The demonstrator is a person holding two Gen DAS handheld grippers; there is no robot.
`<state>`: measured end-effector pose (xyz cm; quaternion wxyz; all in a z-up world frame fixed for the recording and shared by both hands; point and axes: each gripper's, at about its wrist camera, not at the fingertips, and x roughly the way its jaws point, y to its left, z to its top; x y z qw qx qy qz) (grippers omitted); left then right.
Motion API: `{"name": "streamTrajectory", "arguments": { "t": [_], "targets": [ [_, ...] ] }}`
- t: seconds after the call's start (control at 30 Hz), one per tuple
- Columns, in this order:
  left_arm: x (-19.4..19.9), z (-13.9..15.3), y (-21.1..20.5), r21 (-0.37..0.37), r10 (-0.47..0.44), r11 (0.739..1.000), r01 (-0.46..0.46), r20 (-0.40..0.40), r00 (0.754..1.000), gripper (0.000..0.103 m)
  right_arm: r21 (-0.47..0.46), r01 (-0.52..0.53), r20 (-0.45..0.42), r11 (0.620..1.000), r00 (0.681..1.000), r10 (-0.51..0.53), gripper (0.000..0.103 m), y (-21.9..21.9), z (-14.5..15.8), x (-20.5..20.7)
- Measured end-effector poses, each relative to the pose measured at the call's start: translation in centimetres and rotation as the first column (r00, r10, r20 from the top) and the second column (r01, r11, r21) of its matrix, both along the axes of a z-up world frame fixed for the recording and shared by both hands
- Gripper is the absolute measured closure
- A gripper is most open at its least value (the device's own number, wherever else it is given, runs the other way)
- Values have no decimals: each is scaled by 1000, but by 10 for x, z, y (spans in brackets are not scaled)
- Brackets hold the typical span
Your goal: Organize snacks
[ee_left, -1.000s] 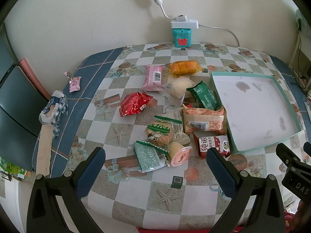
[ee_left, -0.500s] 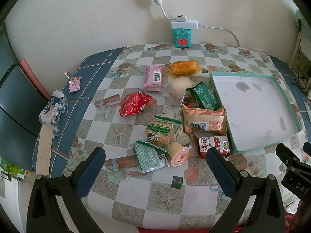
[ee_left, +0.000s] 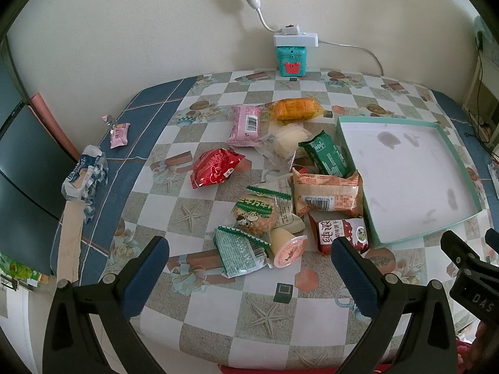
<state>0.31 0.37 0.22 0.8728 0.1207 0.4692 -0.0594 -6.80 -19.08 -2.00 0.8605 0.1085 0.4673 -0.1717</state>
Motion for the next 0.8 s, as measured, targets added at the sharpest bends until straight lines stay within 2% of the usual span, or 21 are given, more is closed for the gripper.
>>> {"name": "streamTrajectory", "arguments": {
  "t": [0.33,0.47,0.6,0.67,0.8],
  "targets": [
    [4,3,7,-20,21,1000,-21,6,1000,0,-10,-18,-6,1000,1000,18,0,5,-3,4],
    [12,3,34,-50,107,993,-105,29,994,0,16,-40,20,999,999,40,0,9,-2,14],
    [20,-1,66,-89,206,975,-202,34,978,0,109,-83,68,991,995,76,0,16,-2,27],
    [24,-5,80,-110,235,967,-231,28,972,0,124,-110,82,986,991,101,0,24,-5,34],
    [30,-17,96,-131,270,955,-268,0,963,0,130,-160,49,979,987,155,0,44,-18,50]
  ]
}}
